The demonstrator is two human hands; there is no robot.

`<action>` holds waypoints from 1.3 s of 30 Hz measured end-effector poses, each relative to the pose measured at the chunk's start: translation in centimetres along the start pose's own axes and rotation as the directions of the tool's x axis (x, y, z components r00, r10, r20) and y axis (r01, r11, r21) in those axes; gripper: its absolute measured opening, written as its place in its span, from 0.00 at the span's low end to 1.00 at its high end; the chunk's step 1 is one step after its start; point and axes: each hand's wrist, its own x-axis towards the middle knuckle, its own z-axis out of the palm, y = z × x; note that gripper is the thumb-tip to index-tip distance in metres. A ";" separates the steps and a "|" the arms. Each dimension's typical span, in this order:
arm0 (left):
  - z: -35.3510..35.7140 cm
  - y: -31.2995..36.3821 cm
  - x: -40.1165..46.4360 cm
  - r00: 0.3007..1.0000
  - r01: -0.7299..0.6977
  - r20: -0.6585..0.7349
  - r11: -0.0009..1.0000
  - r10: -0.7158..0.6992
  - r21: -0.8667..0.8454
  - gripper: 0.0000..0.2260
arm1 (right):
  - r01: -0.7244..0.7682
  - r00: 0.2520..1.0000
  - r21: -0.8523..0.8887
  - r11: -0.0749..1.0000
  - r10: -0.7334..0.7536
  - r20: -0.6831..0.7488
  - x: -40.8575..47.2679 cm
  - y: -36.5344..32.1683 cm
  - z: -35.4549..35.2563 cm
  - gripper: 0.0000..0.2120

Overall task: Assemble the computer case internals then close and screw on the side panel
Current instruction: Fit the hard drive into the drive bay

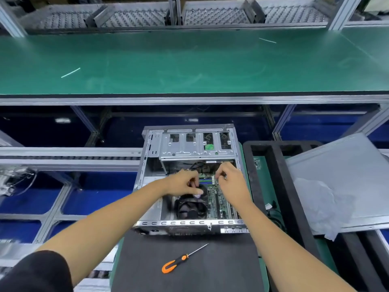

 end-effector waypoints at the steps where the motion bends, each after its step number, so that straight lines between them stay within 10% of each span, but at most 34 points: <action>1: 0.2 0.0 -0.7 0.998 -0.055 0.031 0.996 0.053 0.072 0.17 | 0.007 1.000 -0.002 1.000 -0.007 0.006 -0.1 0.0 0.0 0.19; 9: 0.9 0.9 -1.8 0.980 -0.109 0.185 0.977 0.074 0.185 0.14 | -0.028 1.000 0.008 1.000 0.028 0.014 -0.2 -0.3 0.0 0.20; 22: -2.3 -2.7 -3.7 0.972 -0.073 -0.235 0.972 0.019 -0.222 0.08 | 0.068 0.961 -0.205 0.976 -0.009 0.276 -1.1 -1.1 -0.3 0.12; 26: -2.6 -2.3 -4.1 0.977 -0.102 -0.210 0.959 0.046 -0.264 0.17 | 0.032 0.987 0.063 0.998 -0.041 0.157 -0.9 -0.6 -0.5 0.08; 29: -3.0 -1.9 -4.4 0.988 -0.101 -0.132 0.976 0.076 -0.194 0.17 | -0.040 0.999 0.300 0.953 0.035 0.023 -0.6 -0.5 -0.9 0.15; 39: -4.0 -1.2 -5.9 0.957 -0.154 -0.219 0.974 0.189 0.168 0.15 | -0.097 0.995 0.233 0.968 0.088 0.049 -0.6 -1.0 -0.4 0.04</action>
